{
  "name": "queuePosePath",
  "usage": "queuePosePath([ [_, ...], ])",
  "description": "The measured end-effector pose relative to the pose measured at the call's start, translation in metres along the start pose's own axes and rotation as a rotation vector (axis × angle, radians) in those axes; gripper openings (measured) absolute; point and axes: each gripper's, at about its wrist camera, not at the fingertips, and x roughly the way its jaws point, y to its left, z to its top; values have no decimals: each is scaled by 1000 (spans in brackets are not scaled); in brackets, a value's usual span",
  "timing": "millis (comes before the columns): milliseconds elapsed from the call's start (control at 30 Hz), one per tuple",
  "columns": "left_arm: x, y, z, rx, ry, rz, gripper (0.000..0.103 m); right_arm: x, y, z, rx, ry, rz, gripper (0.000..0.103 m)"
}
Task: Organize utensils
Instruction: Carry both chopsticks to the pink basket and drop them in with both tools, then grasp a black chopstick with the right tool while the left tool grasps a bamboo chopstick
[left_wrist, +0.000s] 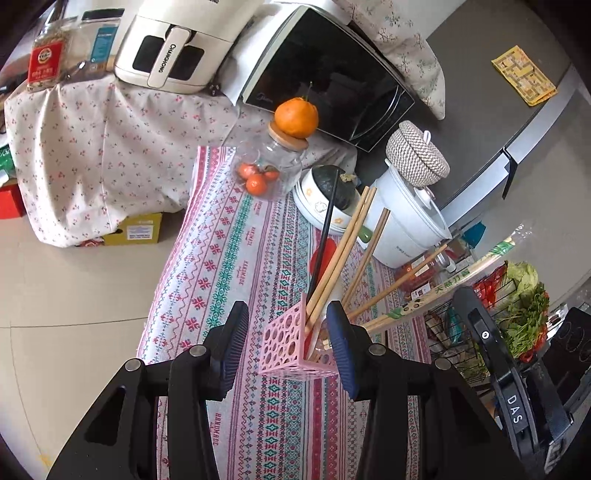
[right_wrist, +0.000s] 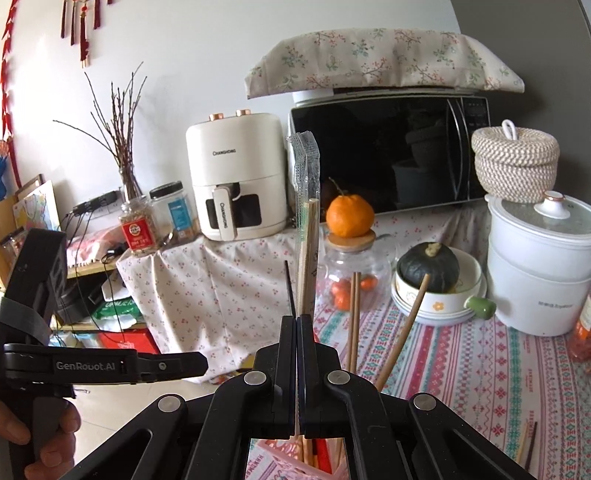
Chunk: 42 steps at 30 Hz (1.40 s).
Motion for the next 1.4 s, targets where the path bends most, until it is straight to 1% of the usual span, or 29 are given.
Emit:
queuePosePath([
  [167, 0, -1, -2, 2, 4, -4, 46, 20, -8, -15, 23, 73, -28, 0],
  [267, 2, -2, -3, 7, 13, 0, 46, 33, -16, -21, 62, 146, -3, 2],
  [300, 3, -4, -4, 11, 20, 4, 46, 35, -18, -23, 70, 167, -11, 6],
  [333, 4, -5, -5, 17, 27, 6, 46, 35, -19, -23, 71, 169, -29, 14],
  [367, 5, -7, -6, 23, 29, 6, 46, 31, -21, -22, 76, 160, -38, 19],
  [400, 5, -9, -7, 29, 30, 5, 46, 27, -24, -21, 89, 150, -37, 29],
  [433, 5, -10, -8, 35, 30, 5, 46, 23, -29, -20, 107, 143, -36, 32],
  [533, 6, -17, -10, 54, 31, 7, 46, 10, -41, -15, 137, 150, -70, 33],
  [667, 6, -29, -16, 87, 35, -4, 46, -13, -61, -17, 106, 188, -132, 33],
  [867, 14, -61, -37, 181, 54, -8, 46, -47, -116, -36, 128, 272, -220, 43],
  [933, 22, -74, -48, 222, 75, -3, 46, -54, -139, -50, 174, 296, -259, 47],
  [967, 26, -80, -54, 240, 88, -2, 46, -54, -153, -59, 217, 330, -274, 47],
  [1033, 35, -92, -66, 272, 114, -3, 46, -45, -178, -78, 296, 431, -316, 47],
  [1133, 50, -106, -83, 315, 158, 6, 46, -29, -204, -105, 338, 555, -371, 47],
  [1200, 60, -114, -93, 336, 185, 9, 46, -19, -217, -118, 380, 623, -388, 47],
  [1267, 67, -121, -101, 353, 207, 10, 46, -13, -223, -126, 427, 655, -368, 46],
  [1300, 70, -124, -105, 361, 214, 11, 46, -11, -224, -127, 430, 661, -360, 46],
  [1400, 78, -129, -114, 381, 232, 28, 46, -1, -218, -125, 390, 669, -353, 46],
])
